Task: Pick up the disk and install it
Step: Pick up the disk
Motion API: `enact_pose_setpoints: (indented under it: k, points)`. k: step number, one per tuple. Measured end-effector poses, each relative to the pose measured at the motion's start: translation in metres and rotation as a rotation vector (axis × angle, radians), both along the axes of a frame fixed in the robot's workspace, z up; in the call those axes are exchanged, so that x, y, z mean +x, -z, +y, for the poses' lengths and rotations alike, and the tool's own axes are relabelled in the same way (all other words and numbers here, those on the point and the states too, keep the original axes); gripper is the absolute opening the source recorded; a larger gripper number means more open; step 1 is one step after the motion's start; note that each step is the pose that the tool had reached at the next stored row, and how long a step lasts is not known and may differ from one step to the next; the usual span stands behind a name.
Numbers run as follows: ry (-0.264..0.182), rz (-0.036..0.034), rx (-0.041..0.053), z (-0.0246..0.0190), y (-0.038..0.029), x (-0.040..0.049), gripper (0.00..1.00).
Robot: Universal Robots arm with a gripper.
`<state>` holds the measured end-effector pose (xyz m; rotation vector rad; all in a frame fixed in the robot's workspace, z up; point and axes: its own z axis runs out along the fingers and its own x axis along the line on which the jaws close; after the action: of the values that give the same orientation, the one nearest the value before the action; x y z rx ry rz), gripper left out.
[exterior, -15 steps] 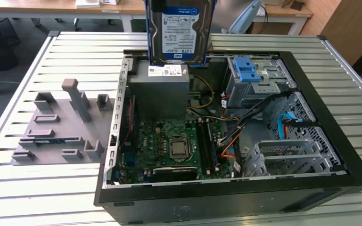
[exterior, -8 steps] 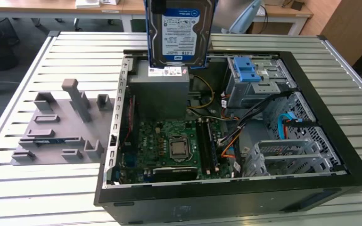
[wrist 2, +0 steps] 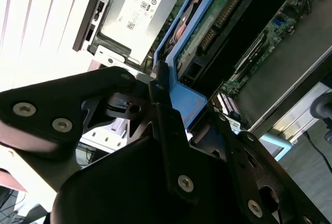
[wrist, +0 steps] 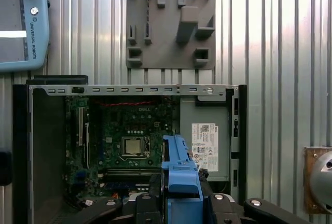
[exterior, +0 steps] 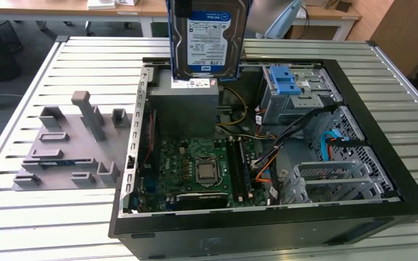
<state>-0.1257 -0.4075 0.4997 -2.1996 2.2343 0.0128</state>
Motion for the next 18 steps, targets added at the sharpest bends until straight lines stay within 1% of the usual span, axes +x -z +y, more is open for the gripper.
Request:
enact_pose_setpoints:
  k: [2,4,11,14,18]
  points:
    - [0.0,0.0,-0.0003,-0.0019,0.0,0.0,0.36]
    - [0.0,0.0,-0.0002,-0.0048,0.0001,0.0,0.36]
    - [0.0,-0.0001,-0.0004,-0.0165,0.0003,0.0,0.36]
    - [0.0,0.0,-0.0005,-0.0194,0.0003,0.0003,0.36]
    - [0.0,0.0,-0.0005,-0.0206,0.0004,0.0025,0.36]
